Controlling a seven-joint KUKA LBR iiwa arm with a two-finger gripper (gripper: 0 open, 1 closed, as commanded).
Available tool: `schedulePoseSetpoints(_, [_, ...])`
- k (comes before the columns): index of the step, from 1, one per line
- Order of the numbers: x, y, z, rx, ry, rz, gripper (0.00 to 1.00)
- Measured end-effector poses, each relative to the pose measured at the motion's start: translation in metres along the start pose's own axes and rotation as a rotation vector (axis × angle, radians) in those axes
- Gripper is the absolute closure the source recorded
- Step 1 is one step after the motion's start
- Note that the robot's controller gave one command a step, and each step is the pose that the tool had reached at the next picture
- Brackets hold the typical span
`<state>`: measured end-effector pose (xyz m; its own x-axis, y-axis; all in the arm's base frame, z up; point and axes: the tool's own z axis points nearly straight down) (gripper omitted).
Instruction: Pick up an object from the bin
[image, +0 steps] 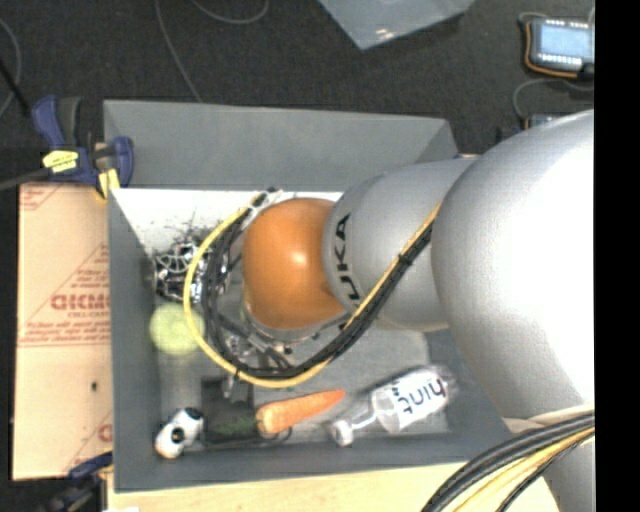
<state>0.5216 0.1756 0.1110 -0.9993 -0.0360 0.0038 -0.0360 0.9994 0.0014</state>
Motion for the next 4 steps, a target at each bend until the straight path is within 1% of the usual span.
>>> schedulePoseSetpoints(1, [-0.005, -0.010, -0.033, -0.004, -0.015, 0.011, 1.00])
schedulePoseSetpoints(2, [0.007, -0.009, -0.057, 0.002, 0.004, 0.003, 1.00])
schedulePoseSetpoints(3, [0.000, -0.006, -0.056, -0.008, -0.026, 0.016, 1.00])
schedulePoseSetpoints(4, [0.013, -0.006, -0.024, 0.000, 0.001, 0.033, 1.00])
